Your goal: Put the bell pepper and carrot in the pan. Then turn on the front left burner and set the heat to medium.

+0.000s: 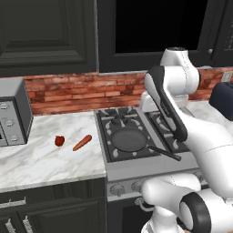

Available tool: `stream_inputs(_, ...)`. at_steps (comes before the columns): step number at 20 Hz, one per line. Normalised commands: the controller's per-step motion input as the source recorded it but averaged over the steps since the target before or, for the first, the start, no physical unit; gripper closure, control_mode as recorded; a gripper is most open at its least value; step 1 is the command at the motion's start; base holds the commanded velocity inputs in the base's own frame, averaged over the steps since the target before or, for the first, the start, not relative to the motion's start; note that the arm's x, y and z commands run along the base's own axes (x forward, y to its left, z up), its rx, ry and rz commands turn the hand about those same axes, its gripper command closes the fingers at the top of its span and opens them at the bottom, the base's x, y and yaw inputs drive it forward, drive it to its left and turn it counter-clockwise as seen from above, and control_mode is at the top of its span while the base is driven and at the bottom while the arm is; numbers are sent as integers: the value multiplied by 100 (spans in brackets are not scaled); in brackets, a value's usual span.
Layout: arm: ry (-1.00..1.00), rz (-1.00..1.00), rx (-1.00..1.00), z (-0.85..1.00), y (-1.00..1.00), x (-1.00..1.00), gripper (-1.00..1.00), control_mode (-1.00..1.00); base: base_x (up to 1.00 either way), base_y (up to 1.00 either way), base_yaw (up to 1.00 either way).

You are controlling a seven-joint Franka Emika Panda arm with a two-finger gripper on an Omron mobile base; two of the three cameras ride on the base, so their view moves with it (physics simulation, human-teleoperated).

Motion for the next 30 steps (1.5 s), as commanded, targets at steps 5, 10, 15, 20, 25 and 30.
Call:
stream_inputs(5, 0, 0, 0, 0, 32, -13, -100, -100, 0, 0, 0)
stream_inputs(10, 0, 3, 0, 0, 66, -13, -100, -100, 0, 0, 0)
stream_inputs(15, 4, 8, 0, 0, 80, 0, -100, -100, 0, 0, 0)
stream_inputs(20, 0, 8, 0, 0, 71, 0, -100, -100, 0, 0, 0)
stream_inputs(25, -4, 5, 5, 0, 53, 0, -100, -100, 0, 0, 0)
stream_inputs(30, -17, 1, 16, -6, 28, 0, -100, -100, 0, 0, 0)
